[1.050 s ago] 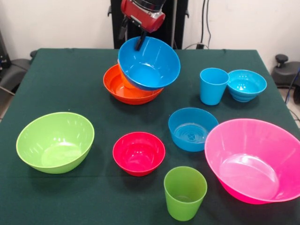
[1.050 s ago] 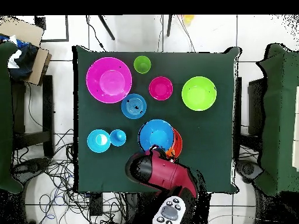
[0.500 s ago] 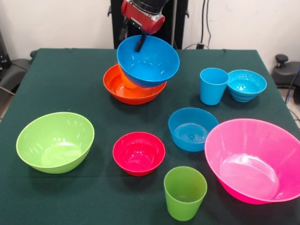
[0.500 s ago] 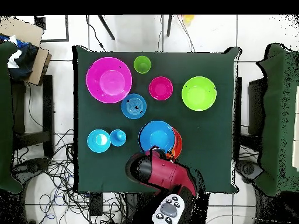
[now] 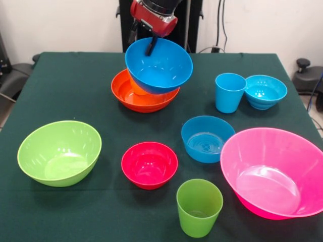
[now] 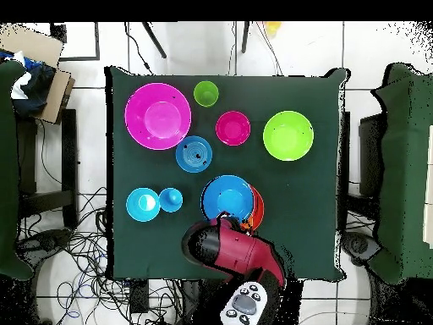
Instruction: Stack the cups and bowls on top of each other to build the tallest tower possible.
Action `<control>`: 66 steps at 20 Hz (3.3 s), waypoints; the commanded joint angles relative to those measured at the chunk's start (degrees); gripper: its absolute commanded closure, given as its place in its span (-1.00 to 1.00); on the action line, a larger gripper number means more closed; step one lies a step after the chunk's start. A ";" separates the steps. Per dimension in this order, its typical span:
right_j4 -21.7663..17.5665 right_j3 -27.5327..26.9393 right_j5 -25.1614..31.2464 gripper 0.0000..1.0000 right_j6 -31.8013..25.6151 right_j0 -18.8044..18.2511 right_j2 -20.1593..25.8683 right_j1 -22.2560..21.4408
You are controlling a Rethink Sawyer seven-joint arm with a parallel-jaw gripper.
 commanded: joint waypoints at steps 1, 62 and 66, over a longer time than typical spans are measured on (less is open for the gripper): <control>0.66 -1.16 -1.09 -1.00 7.69 -1.17 5.56 1.90; -3.22 0.98 -3.77 -1.00 5.04 -6.61 7.52 0.59; -3.00 1.00 -3.68 -1.00 5.29 -6.33 7.35 0.69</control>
